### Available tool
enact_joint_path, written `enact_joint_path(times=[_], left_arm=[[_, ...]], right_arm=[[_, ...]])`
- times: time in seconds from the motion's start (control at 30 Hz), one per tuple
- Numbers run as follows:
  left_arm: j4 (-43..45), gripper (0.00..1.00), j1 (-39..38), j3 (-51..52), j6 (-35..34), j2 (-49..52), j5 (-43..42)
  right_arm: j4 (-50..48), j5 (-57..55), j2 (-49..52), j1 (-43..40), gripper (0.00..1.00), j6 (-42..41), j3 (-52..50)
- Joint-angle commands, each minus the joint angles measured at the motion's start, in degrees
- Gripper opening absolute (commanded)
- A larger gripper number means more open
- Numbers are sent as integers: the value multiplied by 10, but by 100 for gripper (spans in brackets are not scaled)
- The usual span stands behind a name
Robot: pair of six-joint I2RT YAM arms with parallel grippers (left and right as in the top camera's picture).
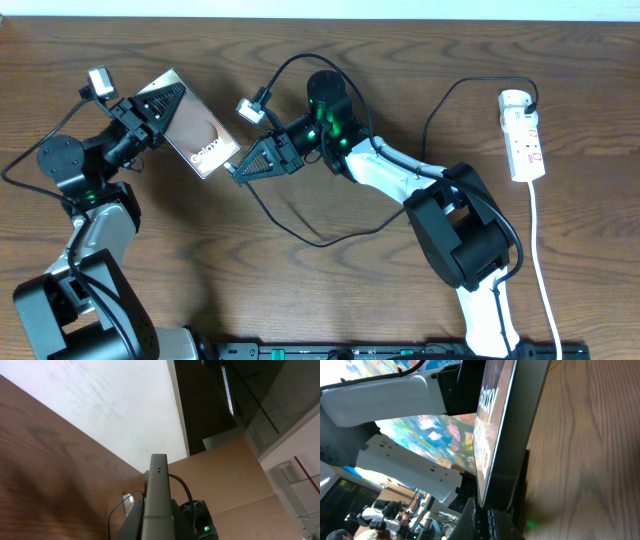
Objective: Plug charger to phone and switch on socket
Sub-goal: 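Align the USB-C plug with the phone's bottom port using the right gripper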
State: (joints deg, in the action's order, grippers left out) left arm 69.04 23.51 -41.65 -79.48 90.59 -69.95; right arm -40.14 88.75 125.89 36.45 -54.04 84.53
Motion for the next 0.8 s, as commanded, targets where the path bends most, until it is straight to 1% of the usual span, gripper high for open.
enact_joint_path(times=[0.0,0.77], left_arm=[[7,7,-2,-8,3,-7,-14],[7,7,-15,-8,4,-7,-14]], right_arm=[[-2,-2,-10,-6,1,-4,5],[-2,-9,-10,-3,1,-13,5]])
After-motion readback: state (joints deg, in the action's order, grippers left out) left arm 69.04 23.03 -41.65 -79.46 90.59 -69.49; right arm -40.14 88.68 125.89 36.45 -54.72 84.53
